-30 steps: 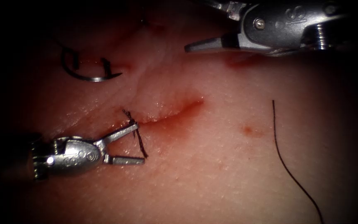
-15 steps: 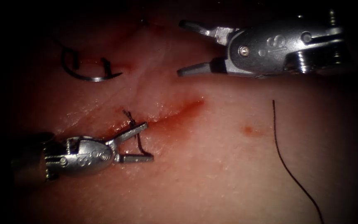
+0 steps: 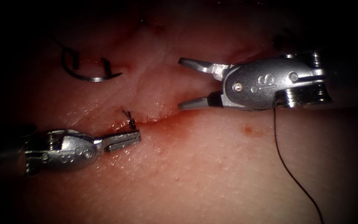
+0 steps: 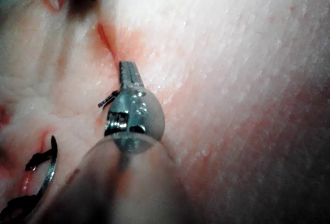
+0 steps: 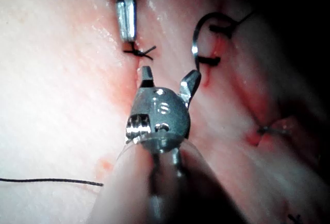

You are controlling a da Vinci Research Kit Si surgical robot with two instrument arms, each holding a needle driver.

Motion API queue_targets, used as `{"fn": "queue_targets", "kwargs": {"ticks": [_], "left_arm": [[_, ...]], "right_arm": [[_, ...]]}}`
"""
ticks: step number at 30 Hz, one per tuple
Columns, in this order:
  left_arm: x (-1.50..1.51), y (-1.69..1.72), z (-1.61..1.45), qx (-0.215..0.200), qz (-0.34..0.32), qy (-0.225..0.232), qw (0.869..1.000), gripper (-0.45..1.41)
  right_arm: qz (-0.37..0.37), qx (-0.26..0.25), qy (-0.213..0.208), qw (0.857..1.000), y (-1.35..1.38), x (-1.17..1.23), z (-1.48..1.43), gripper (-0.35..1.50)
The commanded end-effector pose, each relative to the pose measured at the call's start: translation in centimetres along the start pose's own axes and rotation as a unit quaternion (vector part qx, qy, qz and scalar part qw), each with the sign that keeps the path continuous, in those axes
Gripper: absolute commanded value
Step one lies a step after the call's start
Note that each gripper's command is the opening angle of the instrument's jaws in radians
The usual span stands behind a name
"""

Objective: Wound Closure

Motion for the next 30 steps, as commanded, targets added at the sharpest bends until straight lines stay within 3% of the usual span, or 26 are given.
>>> {"fn": "queue_targets", "kwargs": {"ticks": [1, 9, 14, 30], "left_arm": [[-0.02, -0.03, 0.07, -0.001, -0.002, 0.002, 1.0, -0.45], [0.0, -0.07, 0.09, -0.005, -0.001, 0.008, 1.0, -0.45], [-0.02, -0.06, 0.03, -0.016, 0.001, 0.025, 1.0, -0.45], [-0.11, -0.08, -0.02, -0.089, 0.027, 0.143, 0.985, -0.45]], "right_arm": [[-0.009, 0.009, 0.006, 1.0, -0.04, -0.06, 0.15, 1.13], [-0.005, 0.044, 0.086, 0.995, -0.21, -0.39, 0.44, 1.13], [0.01, 0.052, 0.105, 0.993, -0.35, -0.52, 0.69, 1.13], [0.017, 0.053, 0.16, 0.986, -0.57, -0.28, 1.28, 1.11]]}}
